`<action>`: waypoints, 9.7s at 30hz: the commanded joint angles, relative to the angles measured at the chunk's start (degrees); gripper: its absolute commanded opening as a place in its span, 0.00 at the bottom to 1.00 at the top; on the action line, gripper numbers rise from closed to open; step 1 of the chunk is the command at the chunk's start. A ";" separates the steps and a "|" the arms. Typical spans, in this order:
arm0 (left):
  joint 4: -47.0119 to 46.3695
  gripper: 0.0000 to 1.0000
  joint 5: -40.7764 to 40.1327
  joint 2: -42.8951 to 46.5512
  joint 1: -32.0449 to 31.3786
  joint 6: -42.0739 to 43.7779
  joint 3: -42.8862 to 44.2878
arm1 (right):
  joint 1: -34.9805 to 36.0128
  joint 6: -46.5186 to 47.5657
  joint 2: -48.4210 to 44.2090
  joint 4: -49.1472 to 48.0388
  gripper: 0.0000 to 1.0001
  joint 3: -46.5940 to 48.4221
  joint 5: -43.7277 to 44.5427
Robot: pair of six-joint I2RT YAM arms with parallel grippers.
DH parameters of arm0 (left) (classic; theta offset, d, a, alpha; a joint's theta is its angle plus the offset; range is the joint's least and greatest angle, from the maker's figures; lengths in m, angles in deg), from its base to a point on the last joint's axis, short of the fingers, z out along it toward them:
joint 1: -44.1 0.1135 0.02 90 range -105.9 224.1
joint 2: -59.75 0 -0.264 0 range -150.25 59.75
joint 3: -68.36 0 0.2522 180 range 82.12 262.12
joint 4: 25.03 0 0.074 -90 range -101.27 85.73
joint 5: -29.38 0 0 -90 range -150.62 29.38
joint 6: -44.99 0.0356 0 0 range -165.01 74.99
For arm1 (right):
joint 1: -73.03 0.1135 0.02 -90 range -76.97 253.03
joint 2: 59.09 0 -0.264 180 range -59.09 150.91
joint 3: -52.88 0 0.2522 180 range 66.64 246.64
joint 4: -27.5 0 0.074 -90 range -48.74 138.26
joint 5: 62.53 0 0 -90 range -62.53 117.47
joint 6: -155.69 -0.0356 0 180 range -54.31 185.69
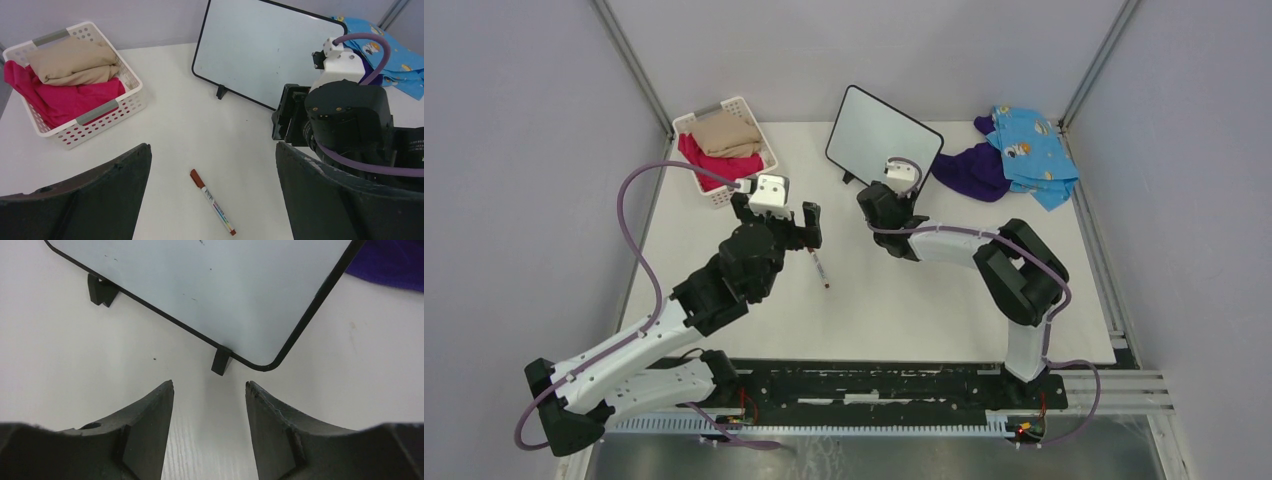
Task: Write a sentence on the whiteboard
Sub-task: Move the whiteboard stand to the center of the board, then adjust the whiteboard on the whiteboard stand.
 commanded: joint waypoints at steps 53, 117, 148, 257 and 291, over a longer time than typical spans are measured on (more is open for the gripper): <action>-1.20 0.99 -1.42 -0.05 -0.20 -0.64 0.87 | -4.36 -1.23 10.90 6.22 0.23 7.95 3.04; -5.98 1.00 35.24 -13.00 25.41 -26.43 -1.07 | -4.63 29.09 -30.96 -16.78 0.79 -46.15 -21.47; -35.29 0.92 61.96 -33.93 37.60 -25.92 -7.45 | -4.62 18.71 -32.48 -16.87 0.61 -46.09 -18.62; -29.94 0.02 62.80 -43.92 27.29 -16.47 -5.62 | -6.20 19.58 -29.90 -17.26 0.24 -46.15 -12.79; -31.29 0.02 63.53 -41.33 27.18 -16.44 -8.09 | -9.06 18.43 -31.49 -20.55 0.22 -50.05 -15.14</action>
